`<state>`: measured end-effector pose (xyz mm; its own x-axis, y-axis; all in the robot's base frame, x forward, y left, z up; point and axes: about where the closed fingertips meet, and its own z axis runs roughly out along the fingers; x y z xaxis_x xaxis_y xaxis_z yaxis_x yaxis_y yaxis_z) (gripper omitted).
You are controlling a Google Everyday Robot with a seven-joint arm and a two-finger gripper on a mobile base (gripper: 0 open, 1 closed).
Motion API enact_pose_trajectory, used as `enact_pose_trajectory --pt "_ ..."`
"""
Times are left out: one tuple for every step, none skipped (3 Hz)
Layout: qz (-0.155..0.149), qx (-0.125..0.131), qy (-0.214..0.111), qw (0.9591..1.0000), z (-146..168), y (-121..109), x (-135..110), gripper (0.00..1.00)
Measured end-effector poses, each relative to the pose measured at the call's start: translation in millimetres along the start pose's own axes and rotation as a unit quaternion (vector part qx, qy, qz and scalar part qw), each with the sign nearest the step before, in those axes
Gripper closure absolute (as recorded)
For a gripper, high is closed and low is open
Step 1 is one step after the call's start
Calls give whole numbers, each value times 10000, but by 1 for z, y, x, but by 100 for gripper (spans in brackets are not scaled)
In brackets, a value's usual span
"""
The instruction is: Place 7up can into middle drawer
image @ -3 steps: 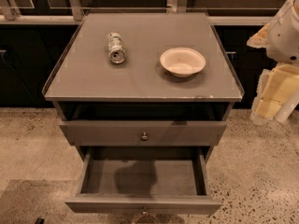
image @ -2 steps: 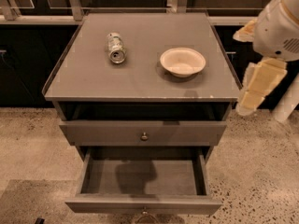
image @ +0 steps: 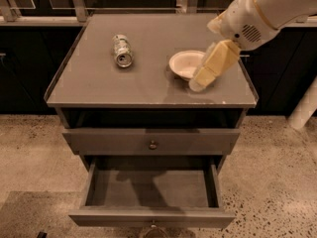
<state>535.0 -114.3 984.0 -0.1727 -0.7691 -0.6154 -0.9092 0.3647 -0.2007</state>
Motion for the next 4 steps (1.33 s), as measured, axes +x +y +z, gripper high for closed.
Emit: enact_pose_trajectory --pt "21 41 -107 9999 0 -1 -7 0" --pt "187 175 -108 9996 0 0 -3 0" --pt "416 343 -415 9977 35 -26 -26 0" --pt "536 464 -692 9951 67 -57 -57 0"
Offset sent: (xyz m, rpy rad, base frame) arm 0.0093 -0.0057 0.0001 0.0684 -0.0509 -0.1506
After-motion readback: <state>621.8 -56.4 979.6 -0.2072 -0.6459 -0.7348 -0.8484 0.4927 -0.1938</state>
